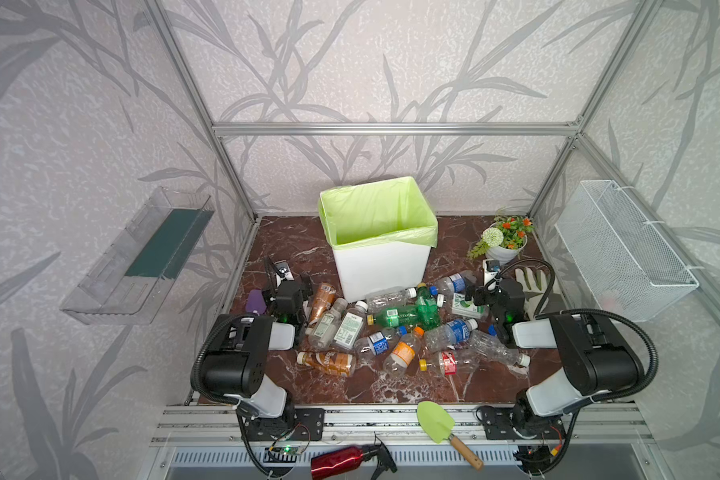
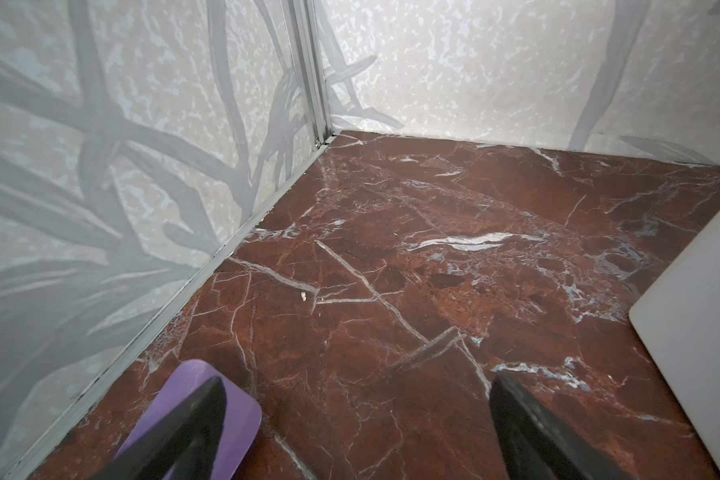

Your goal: Throw the plastic bottles in the bin

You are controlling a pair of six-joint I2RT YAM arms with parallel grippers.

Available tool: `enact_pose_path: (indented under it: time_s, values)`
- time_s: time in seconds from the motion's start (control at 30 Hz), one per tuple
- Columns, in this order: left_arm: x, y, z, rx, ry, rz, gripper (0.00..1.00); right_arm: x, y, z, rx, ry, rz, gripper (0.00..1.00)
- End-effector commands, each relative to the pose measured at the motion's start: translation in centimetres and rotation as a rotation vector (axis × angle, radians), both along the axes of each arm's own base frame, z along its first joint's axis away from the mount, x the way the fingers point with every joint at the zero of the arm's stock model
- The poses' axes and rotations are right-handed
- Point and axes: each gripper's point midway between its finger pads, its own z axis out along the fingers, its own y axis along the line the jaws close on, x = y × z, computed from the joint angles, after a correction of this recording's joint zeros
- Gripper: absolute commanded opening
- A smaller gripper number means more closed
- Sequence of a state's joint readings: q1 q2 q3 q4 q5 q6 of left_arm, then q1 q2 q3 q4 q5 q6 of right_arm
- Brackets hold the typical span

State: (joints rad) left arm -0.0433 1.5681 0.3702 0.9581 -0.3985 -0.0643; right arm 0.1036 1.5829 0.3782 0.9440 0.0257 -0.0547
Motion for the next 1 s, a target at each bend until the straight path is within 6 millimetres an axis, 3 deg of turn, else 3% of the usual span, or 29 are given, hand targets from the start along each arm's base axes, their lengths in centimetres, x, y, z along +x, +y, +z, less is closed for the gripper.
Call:
enact_pose_path:
  time_s: [0.0, 0.8, 0.97]
  values:
    - [0.0, 0.2, 0.2, -0.006, -0.015, 0.009, 0.99, 0.2, -0.3, 0.6, 0.002, -0.018, -0.014, 0.99]
    - [0.1, 0.2, 0.2, -0.008, -0.014, 0.008, 0.99, 0.2, -0.3, 0.6, 0.007, -0.018, -0.012, 0.99]
    - [-0.3, 0.6, 0.4, -0.008, -0.013, 0.035, 0.99, 0.1, -1.2, 2.3, 0.011, 0.003, -0.066, 1.0]
